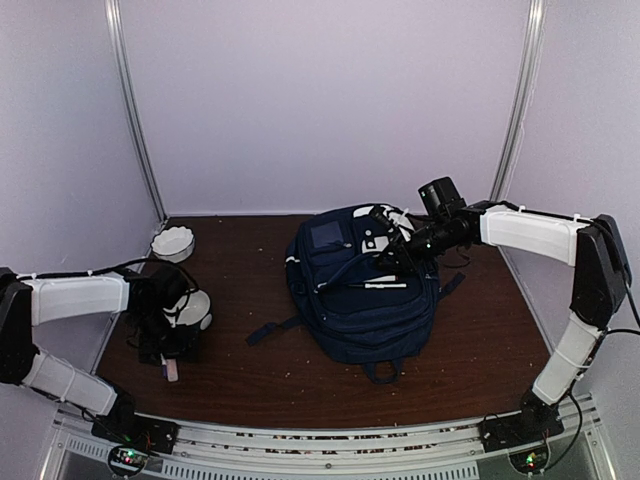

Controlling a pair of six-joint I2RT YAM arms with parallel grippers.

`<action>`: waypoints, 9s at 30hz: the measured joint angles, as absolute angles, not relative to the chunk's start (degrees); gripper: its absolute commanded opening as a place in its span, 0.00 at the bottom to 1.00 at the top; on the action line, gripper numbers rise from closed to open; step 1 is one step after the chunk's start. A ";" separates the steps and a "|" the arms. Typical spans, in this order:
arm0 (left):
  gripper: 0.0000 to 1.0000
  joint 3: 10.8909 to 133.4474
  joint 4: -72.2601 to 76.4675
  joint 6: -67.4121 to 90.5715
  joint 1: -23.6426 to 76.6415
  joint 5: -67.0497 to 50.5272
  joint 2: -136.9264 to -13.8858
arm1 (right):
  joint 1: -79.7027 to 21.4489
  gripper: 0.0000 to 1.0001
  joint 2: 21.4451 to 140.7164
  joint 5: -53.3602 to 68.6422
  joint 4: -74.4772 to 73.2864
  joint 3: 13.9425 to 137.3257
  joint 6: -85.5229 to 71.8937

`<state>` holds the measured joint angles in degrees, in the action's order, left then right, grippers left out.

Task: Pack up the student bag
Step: Pick up the pen at the corner of the board, then place the pen in the upper front pocket of the bag, then pick up the pen at the corner of the board.

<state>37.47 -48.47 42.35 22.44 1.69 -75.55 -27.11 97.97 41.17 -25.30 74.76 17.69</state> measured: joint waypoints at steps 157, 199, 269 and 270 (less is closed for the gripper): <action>0.65 79.33 -19.81 -21.63 71.50 42.41 -100.95 | -26.85 0.07 98.74 42.22 -26.17 75.50 17.61; 0.55 46.02 -62.15 30.61 14.17 -0.80 -66.32 | -26.85 0.07 99.79 43.66 -27.00 75.77 16.47; 0.08 43.62 -42.06 63.44 45.47 -0.58 -72.25 | -26.68 0.07 99.79 44.07 -27.18 75.81 16.10; 0.08 45.32 -41.34 62.63 46.74 -0.16 -74.52 | -26.68 0.07 99.79 44.07 -27.20 75.81 16.10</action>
